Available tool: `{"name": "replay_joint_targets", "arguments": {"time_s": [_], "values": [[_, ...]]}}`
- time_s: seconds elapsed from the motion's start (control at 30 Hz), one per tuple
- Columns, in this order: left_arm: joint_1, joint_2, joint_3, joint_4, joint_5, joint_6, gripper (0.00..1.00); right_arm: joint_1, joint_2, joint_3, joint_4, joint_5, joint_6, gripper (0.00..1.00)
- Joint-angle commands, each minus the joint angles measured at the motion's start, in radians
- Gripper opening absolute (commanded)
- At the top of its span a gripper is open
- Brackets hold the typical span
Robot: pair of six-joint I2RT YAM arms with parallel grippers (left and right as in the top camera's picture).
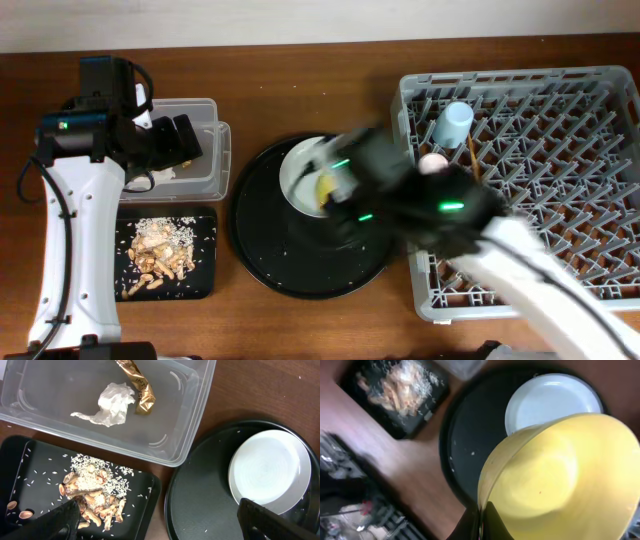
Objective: Sort waste into correct bins and load items into the dishwasher rack
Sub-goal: 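Lift the yellow bowl and lower it into the rack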
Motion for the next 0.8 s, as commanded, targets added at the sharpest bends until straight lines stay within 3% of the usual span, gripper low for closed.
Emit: {"name": "replay_joint_targets", "arguments": {"time_s": [0.0,0.27,0.43,0.63,0.77], "values": [[-0.002,-0.008,-0.001,-0.001,-0.008,0.0,1.0,-0.23,-0.135,0.019,-0.026,-0.29,-0.127,0.04],[-0.002,-0.008,-0.001,-0.001,-0.007,0.001,1.0,-0.773,-0.159,0.018,-0.087,-0.628,-0.336,0.04],[-0.002,-0.008,-0.001,-0.002,-0.008,0.001,1.0,-1.086,0.039,0.018,-0.021,-0.926,-0.473,0.04],[-0.002,-0.008,-0.001,-0.002,-0.008,0.001,1.0,-1.25,0.358,0.018,0.236,-1.356,-0.504,0.04],[-0.002,-0.008,-0.001,-0.002,-0.008,0.0,1.0,-1.289,0.504,0.018,0.325,-1.4,-0.497,0.04]]}}
